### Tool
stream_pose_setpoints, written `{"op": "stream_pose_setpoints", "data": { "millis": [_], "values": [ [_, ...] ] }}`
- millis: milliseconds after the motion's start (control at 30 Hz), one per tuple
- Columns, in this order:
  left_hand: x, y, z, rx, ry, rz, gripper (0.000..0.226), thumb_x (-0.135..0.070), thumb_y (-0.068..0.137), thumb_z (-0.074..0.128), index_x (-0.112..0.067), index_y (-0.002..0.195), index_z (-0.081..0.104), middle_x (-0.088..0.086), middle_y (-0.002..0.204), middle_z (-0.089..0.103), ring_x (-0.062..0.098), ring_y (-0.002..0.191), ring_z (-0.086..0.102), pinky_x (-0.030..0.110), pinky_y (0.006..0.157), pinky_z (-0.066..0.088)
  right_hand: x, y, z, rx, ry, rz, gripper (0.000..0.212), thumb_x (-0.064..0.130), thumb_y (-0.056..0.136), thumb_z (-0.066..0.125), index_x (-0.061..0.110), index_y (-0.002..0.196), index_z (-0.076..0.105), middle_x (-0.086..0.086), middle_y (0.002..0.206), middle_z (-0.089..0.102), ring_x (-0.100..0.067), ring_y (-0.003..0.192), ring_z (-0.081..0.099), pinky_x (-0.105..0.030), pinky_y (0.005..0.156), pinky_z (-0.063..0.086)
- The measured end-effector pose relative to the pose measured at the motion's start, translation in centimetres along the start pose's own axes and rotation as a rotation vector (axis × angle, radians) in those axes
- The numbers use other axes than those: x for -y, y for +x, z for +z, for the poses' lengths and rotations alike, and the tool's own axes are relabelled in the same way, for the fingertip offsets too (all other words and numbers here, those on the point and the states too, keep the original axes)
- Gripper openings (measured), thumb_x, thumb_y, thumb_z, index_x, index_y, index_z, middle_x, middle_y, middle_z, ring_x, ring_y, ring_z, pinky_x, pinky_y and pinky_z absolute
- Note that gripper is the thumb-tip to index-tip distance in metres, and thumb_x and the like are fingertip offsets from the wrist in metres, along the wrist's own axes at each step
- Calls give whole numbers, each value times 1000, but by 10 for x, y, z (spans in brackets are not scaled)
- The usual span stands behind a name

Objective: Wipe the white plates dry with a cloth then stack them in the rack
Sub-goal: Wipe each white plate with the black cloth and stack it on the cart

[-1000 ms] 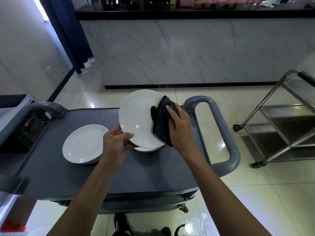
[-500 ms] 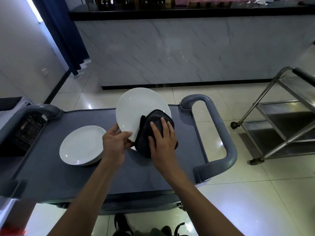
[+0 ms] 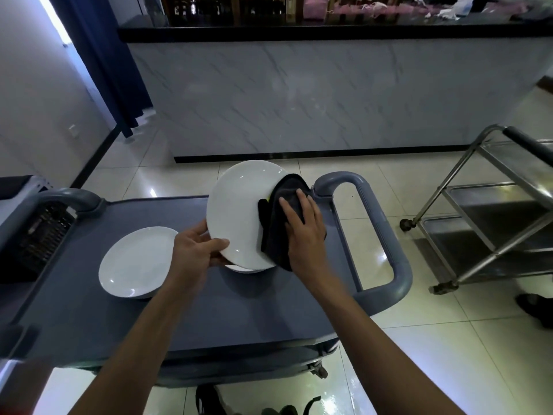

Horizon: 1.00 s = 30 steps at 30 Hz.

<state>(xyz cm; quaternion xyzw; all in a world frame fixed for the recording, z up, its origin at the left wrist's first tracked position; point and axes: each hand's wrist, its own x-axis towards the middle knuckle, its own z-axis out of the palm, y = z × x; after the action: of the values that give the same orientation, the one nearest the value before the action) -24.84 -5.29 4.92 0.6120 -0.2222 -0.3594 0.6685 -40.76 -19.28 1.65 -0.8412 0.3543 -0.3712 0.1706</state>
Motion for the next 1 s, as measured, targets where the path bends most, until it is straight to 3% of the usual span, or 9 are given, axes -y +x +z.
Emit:
{"op": "stream_pose_setpoints", "data": {
  "millis": [167,267,467,733,867,1000],
  "values": [
    [-2,1,-5,88,36,-30,40,16,83,59,-7,114,70,14,97,76,32,79,72,44,62,62,-3,16,-9,-10,-38,-71,50,-2,96,56,18,142,56,-15,156,38,-39,146,32,-57,113,33],
    [1,2,-8,128,72,-56,41,17,81,61,-6,113,71,18,100,76,36,84,72,51,68,62,-3,24,-13,-12,-57,-113,50,1,96,57,19,142,56,-14,156,40,-38,144,35,-55,111,33],
    [4,4,-16,182,80,-73,43,18,78,63,-6,112,73,21,101,75,40,86,72,43,62,61,-9,33,-17,4,-55,-181,51,6,95,57,21,143,54,-11,156,40,-35,139,39,-53,109,38],
    [-6,6,-17,253,139,-57,45,0,63,70,-21,102,80,21,100,75,38,85,73,43,64,61,-14,37,-30,156,116,-72,55,5,98,56,23,149,46,-4,158,35,-25,141,38,-37,115,36],
    [-1,6,-19,271,147,-43,48,8,69,70,-21,106,79,21,102,75,38,88,73,41,63,61,-17,36,-37,212,167,-62,59,5,95,59,25,148,44,1,149,43,-19,135,43,-34,111,41],
    [3,8,-18,268,161,-50,50,16,77,66,-23,105,79,20,102,75,34,84,72,38,61,60,-24,35,-39,273,261,26,64,2,91,62,30,146,44,3,141,49,-11,129,45,-24,110,37]
  ]
}}
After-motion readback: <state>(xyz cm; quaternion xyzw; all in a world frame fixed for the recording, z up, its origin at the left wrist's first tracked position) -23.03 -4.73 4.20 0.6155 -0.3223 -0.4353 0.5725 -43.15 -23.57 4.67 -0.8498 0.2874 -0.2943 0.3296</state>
